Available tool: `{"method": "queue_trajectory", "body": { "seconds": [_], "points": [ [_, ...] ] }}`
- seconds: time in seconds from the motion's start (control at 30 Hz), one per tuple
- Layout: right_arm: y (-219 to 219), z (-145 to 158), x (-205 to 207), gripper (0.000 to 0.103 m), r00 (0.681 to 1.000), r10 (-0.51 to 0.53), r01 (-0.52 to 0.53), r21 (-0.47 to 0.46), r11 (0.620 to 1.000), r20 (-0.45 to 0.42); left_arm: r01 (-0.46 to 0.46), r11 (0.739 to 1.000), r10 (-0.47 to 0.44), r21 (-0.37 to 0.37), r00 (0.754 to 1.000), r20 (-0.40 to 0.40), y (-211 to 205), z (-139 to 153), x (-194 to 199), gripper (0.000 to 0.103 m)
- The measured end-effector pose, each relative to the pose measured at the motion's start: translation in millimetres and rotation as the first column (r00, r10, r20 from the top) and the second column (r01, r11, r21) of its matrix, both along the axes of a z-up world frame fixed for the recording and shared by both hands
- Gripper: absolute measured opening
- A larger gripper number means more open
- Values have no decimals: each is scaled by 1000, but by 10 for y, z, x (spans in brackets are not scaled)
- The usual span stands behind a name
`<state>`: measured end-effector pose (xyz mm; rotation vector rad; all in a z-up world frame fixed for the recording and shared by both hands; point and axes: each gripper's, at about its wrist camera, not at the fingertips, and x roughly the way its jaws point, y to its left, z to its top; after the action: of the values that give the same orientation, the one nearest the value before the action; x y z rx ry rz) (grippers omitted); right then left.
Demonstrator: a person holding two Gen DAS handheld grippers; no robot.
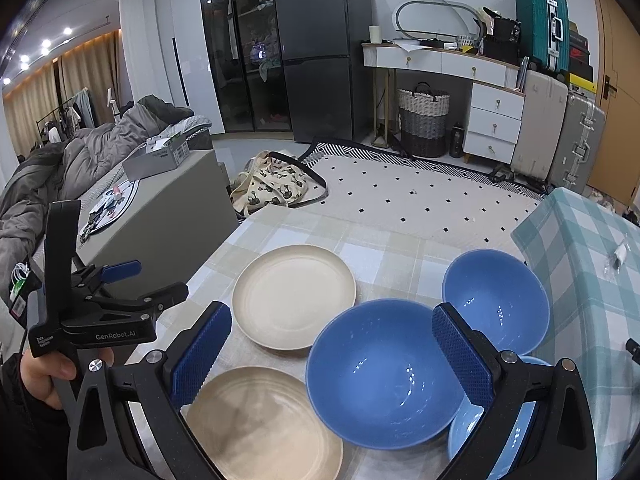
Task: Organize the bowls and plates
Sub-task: 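Withdraw both tools and move them toward the remaining cream plate, then lower both grippers to the remaining plate's rim and close them on it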
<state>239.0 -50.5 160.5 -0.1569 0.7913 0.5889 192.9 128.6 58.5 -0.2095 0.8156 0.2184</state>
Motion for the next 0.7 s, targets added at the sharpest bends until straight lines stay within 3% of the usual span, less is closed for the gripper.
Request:
{"method": "queue_trajectory", "body": {
  "seconds": [0.3,0.5,0.7],
  "points": [
    [163,8,425,102,999,17,-19,-41,999,-44,-28,999,27,-34,1000,-13,165,-65,243,103],
    [247,-169,674,102,997,22,-28,-69,997,-80,-57,997,55,-57,998,-28,249,-200,366,103],
    [393,-395,903,102,992,35,-47,-103,994,-119,-90,994,83,-67,991,-101,348,-456,529,103]
  ]
}}
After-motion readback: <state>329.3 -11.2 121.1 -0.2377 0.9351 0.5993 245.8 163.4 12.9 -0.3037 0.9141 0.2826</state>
